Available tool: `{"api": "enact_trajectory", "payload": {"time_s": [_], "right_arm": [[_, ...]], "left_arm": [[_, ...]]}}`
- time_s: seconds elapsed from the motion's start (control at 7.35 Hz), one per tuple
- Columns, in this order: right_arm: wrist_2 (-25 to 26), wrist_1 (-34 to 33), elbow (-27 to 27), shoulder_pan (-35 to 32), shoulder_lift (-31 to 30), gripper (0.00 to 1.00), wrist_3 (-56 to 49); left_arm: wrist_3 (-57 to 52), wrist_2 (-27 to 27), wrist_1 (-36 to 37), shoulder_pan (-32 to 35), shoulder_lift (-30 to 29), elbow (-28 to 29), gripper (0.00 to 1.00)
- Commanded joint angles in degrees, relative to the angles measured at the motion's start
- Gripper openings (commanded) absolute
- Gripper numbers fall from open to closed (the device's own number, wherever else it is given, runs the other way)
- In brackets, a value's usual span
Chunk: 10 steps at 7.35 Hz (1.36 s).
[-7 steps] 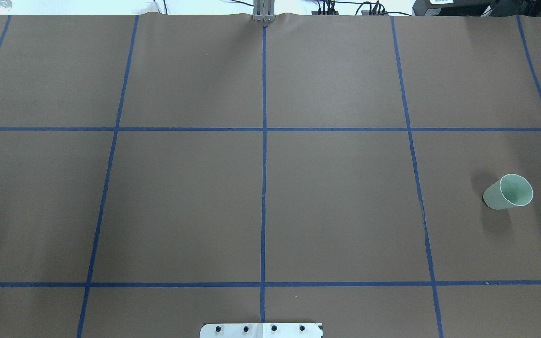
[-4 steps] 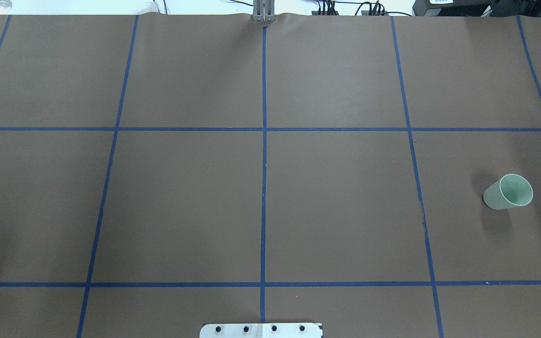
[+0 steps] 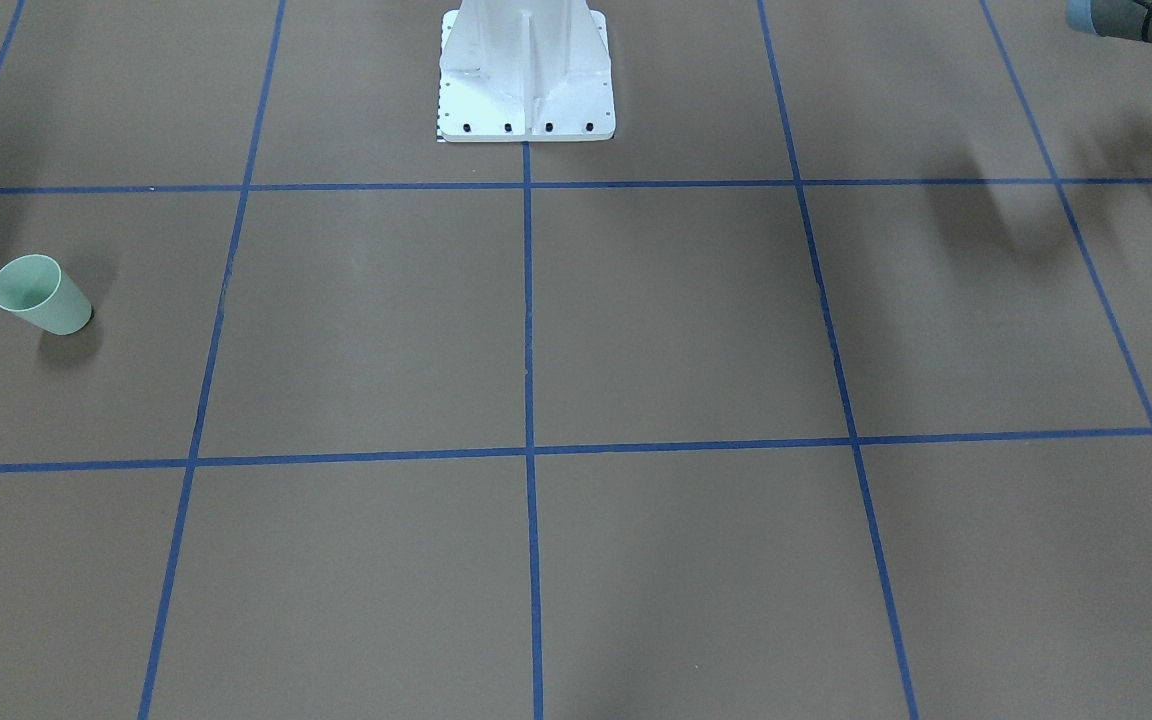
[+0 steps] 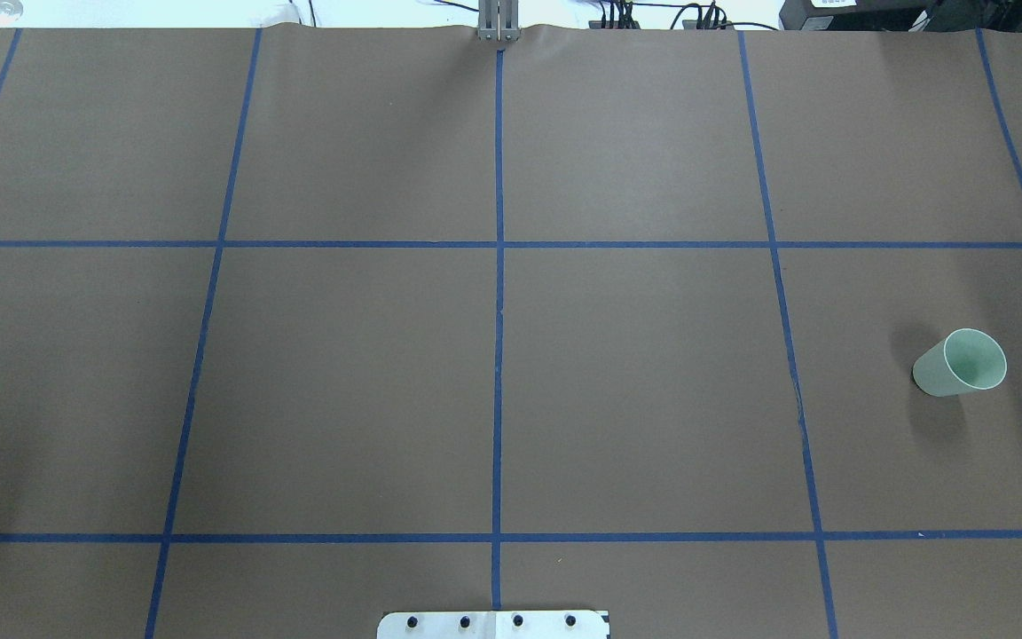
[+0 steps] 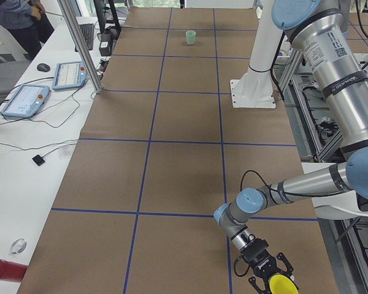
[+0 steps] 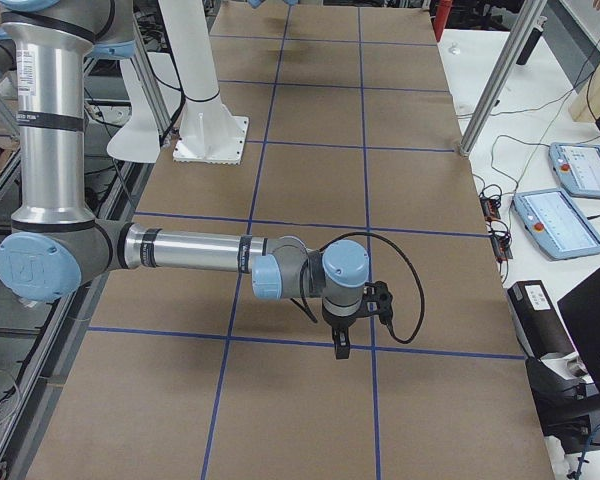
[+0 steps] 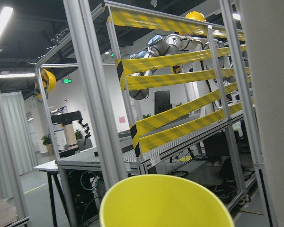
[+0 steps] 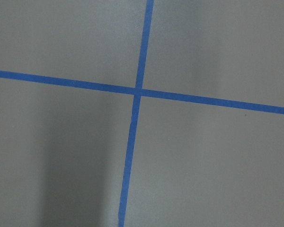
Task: Transfer and stack yellow cup on green cup
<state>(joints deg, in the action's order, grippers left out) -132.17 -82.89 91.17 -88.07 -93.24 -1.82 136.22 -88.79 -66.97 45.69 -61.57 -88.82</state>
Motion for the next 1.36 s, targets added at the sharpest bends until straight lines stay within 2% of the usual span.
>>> {"api": "enact_trajectory", "payload": {"time_s": [0.0, 0.14, 0.27, 0.41, 0.68, 0.82, 0.95, 1.09, 1.22], "right_arm": [[0.0, -0.1, -0.2, 0.0, -0.2, 1.00, -0.1], [0.0, 0.0, 0.1, 0.0, -0.1, 1.00, -0.1], [0.0, 0.1, 0.1, 0.0, 0.8, 1.00, 0.0], [0.0, 0.1, 0.1, 0.1, 1.5, 1.00, 0.0], [0.0, 2.7, 0.1, 0.2, 1.9, 1.00, -0.1], [-0.2, 6.0, 0.0, 0.2, 1.6, 1.00, 0.1], [-0.2, 10.3, 0.4, 0.2, 2.0, 1.00, 0.1], [-1.0, 11.6, 0.2, 0.2, 1.9, 1.00, 0.2], [-2.5, 11.7, -0.3, 0.2, 1.9, 1.00, 0.3]], "left_arm": [[-7.3, 19.0, -11.4, 14.2, -0.2, 0.1, 0.52], [-14.4, 26.8, -19.3, 21.2, -0.5, 0.1, 0.51], [-26.0, 31.8, -29.8, 28.5, -2.1, 0.1, 0.51], [-38.9, 33.5, -42.1, 33.6, -3.5, 0.8, 0.50], [-63.5, 33.2, -63.6, 38.3, -5.7, 0.7, 0.49], [-74.6, 32.7, -71.1, 38.3, -9.4, 0.8, 0.49], [-78.3, 28.9, -72.5, 38.3, -12.7, 1.5, 0.49], [-78.6, 22.8, -75.6, 38.3, -16.0, 1.7, 0.48], [-78.6, 21.7, -79.2, 38.3, -19.0, 1.7, 0.49]]}}
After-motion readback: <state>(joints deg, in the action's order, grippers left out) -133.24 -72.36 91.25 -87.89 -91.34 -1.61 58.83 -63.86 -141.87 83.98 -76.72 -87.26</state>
